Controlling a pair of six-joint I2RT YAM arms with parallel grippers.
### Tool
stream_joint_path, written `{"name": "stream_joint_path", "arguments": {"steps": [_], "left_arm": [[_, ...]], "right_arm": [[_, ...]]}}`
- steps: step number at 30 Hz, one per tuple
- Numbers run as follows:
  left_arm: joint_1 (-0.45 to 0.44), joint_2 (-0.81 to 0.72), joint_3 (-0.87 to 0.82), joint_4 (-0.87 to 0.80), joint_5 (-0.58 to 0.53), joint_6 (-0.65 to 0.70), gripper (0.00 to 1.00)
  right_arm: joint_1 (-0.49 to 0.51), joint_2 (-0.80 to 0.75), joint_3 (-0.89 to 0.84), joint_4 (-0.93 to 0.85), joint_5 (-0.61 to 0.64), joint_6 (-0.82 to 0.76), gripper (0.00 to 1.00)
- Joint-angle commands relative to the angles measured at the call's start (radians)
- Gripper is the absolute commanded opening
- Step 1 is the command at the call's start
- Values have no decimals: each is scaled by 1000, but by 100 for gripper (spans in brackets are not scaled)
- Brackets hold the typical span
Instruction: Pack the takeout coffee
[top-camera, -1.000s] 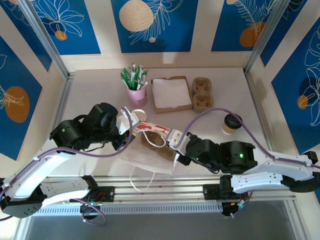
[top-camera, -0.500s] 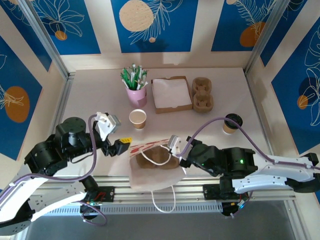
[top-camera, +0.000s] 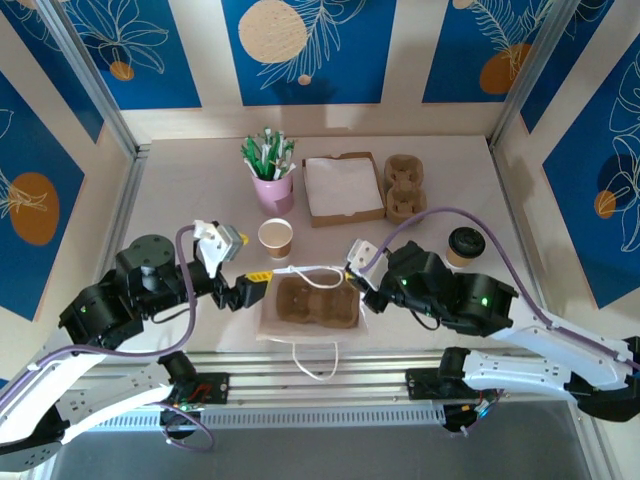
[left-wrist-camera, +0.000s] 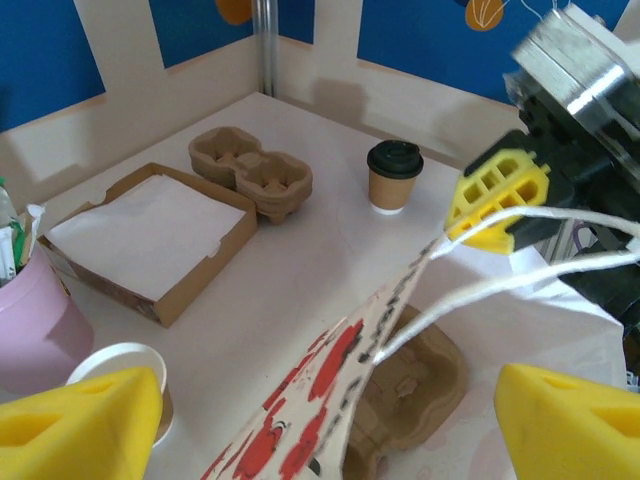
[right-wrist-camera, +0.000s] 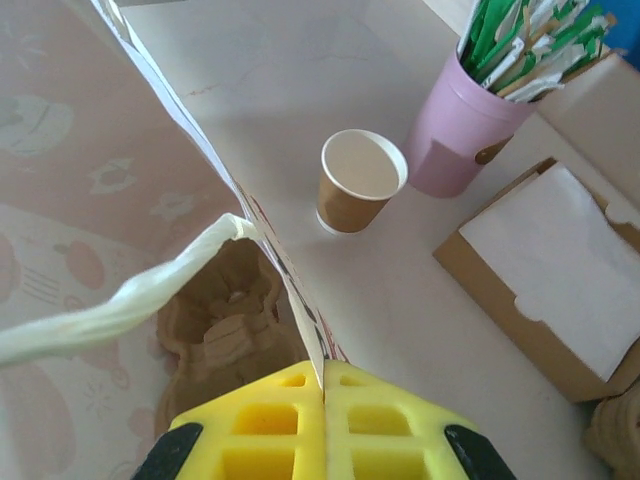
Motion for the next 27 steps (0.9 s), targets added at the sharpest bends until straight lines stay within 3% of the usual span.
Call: {"name": "stream_joint_path", "arguments": {"steps": [1, 9, 17, 20, 27], "left_arm": [[7, -8, -9, 61, 14, -28, 87], [7, 25, -8, 110, 26, -107, 87], [7, 36, -29, 115, 19, -128, 87], [7, 31, -37, 109, 4, -134, 87], [7, 46, -6, 25, -94, -125, 87]], "right_arm": [[-61, 35, 45, -25, -168, 38, 0], [-199, 162, 157, -86, -236, 85, 3], [-252, 288, 316, -178, -267, 103, 39], [-258, 314, 353, -194, -249, 108, 57], [-305, 332, 506, -326, -121, 252, 68]]}}
